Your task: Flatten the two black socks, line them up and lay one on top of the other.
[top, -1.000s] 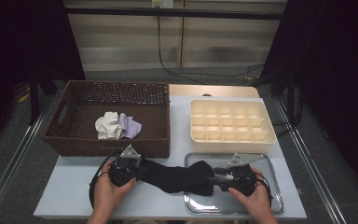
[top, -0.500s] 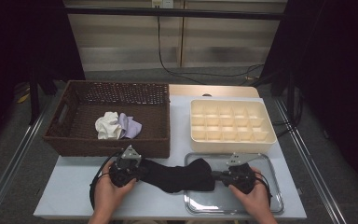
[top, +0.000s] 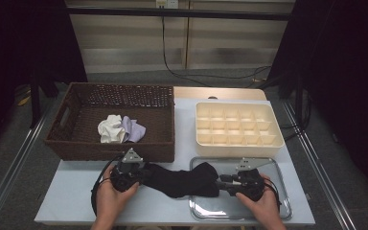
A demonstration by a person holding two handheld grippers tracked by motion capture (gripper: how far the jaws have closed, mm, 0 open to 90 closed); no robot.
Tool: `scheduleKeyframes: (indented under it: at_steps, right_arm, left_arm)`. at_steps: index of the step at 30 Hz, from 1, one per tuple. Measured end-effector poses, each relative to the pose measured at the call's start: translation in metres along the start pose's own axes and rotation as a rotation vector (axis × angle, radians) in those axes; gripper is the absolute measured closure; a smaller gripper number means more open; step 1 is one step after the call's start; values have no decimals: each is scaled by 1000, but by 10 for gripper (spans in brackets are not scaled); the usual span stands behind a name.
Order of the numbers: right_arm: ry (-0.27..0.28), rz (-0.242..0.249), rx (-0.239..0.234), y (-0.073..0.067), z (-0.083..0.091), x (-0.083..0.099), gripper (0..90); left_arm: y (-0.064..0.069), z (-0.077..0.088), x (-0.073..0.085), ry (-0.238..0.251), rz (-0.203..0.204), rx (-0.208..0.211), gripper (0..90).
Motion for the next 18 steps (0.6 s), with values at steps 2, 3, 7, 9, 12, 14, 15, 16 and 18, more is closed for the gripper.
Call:
scheduleKeyframes:
  at_steps: [2, 3, 7, 9, 12, 14, 15, 16, 18]
  right_arm:
    - [-15, 2, -17, -4, -6, 1, 742]
    - [-28, 17, -26, -6, -7, 0, 812]
    - [-31, 25, 15, -1, -5, -4, 881]
    - [-5, -19, 32, 9, -1, -6, 883]
    - [36, -60, 63, 25, 2, -10, 885]
    - [46, -84, 59, 32, 1, -11, 885]
    - [42, -86, 58, 34, 0, -11, 885]
    - [41, -88, 70, 34, -1, -11, 881]
    - [37, -81, 73, 33, -3, -9, 860]
  left_arm:
    - [0, -3, 2, -19, 4, 11, 827]
    - [0, -3, 2, -30, -1, 10, 828]
    - [-2, -2, 3, -29, 10, 1, 832]
    - [-2, -2, 3, -29, 4, 0, 834]
    - [-2, -3, 2, -36, -3, -5, 836]
    - [-1, -4, 1, -39, -20, -20, 837]
    - [0, -4, 1, -41, -19, -7, 837]
    - [0, -4, 2, -38, -16, -4, 837]
    - [1, -3, 2, -35, -16, -2, 835]
Point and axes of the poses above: each handheld gripper's, and its own axes: z roughly backward along the jaws, x roughly out of its underside, y roughly to its right, the point moved 5 cm from there along -z, roughly forward along the jaws, and after that the axes turned 12 degrees about x, right-handed, at the moved point
